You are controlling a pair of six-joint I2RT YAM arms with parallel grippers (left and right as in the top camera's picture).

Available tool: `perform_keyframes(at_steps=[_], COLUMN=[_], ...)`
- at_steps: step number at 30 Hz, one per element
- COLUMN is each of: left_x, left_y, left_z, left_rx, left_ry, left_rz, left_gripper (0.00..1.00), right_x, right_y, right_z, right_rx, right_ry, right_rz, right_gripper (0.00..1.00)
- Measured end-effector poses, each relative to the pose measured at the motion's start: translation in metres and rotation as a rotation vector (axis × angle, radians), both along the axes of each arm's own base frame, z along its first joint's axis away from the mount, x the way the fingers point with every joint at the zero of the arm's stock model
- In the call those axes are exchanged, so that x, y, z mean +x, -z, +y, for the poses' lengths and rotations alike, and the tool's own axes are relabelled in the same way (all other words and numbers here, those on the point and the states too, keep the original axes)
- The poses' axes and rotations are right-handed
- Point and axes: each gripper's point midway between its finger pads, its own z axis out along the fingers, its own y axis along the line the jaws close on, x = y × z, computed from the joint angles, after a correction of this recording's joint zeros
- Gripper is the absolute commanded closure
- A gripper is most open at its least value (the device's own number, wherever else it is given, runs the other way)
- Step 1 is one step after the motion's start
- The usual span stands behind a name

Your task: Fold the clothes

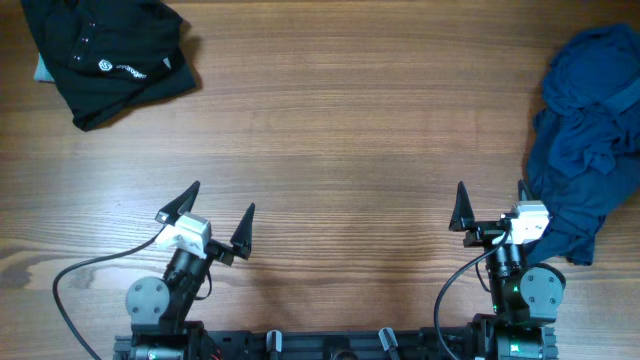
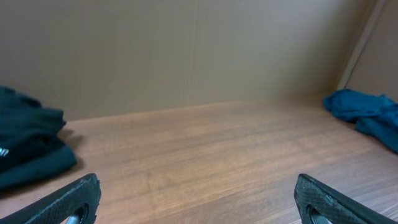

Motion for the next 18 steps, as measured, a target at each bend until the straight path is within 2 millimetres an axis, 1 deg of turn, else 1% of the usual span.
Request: perform_keyframes(at_steps=[3,6,18], left_x=[0.002,0.005,0.005], left_y=[0.001,0.017,0.018], left_z=[0.006,0.017,0.019], left_rx=[0.0,0.0,0.0], left_ry=[-0.026,-0.076,-0.087], left_rz=[0.004,0.072,0.073], left_gripper=[0.0,0.0,0.0], right_x=[0.0,0.0,0.0], right_y=[0.0,0.0,0.0], right_z=[0.0,0.0,0.0], right_rx=[0.0,0.0,0.0], right_ry=[0.0,0.0,0.0], right_rz=[0.0,0.0,0.0], right_gripper=[0.0,0.0,0.0])
